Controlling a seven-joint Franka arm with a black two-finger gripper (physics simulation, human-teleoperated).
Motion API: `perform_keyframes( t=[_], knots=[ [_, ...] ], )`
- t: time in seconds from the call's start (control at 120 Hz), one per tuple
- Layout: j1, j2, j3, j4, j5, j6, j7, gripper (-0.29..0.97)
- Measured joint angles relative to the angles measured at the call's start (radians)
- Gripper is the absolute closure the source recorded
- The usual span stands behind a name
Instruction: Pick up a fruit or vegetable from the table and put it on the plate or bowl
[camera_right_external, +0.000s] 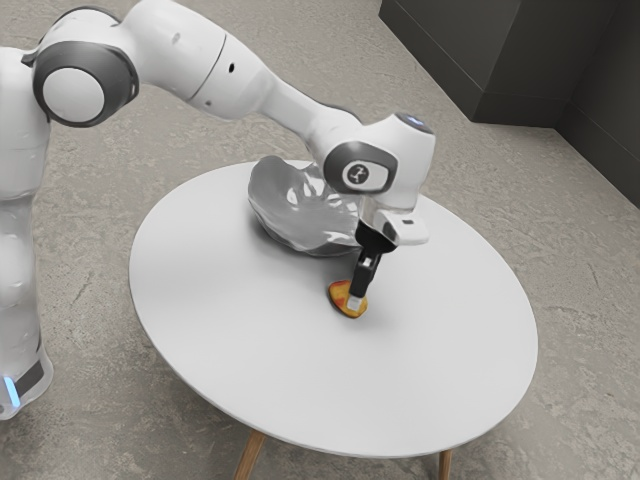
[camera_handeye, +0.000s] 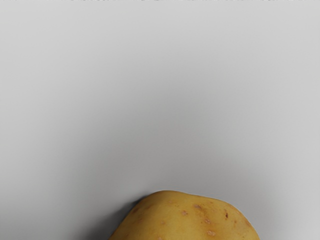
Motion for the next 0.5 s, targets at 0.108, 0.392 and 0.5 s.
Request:
perform_keyframes(
  t=[0.108,0.392,0.5],
  knots=[
    [0.000,0.000,0.003,-0.021,0.004,0.006,0.000,0.01],
    [0.002,0.001,0.006,-0.030,0.010,0.011,0.002,0.01],
    [0.002,0.003,0.007,-0.031,0.011,0.012,0.002,0.03]
  ],
)
